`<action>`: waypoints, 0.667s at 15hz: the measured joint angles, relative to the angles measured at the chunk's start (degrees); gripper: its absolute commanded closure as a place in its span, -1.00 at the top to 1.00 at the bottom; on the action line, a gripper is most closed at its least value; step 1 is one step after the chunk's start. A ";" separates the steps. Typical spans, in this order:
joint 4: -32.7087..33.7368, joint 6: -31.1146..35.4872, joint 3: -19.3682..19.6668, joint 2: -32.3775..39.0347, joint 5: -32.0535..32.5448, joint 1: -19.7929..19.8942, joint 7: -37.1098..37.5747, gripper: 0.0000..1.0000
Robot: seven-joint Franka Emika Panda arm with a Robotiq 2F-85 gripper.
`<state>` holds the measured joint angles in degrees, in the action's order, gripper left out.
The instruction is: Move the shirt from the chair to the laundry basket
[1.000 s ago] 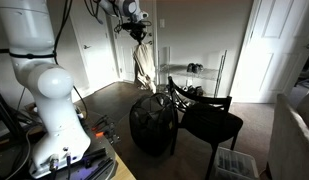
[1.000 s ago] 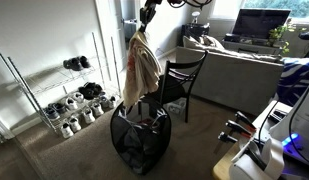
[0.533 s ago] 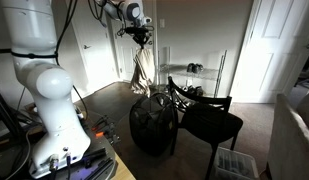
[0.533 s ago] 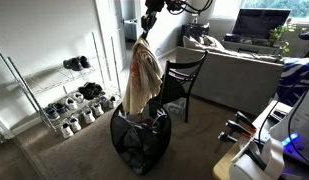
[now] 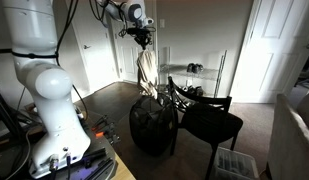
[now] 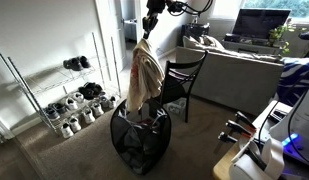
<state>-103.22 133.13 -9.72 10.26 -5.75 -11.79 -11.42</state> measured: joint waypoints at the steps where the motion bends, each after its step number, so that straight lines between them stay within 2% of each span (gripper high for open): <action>1: 0.13 0.00 0.00 0.00 -0.26 0.16 0.01 -0.08; 9: 0.19 0.00 -0.03 0.00 -3.05 0.58 0.37 0.96; 10: 0.19 0.00 -0.01 0.00 -3.34 0.75 0.37 0.58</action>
<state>-103.03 133.14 -9.73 10.25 -9.09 -11.04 -11.04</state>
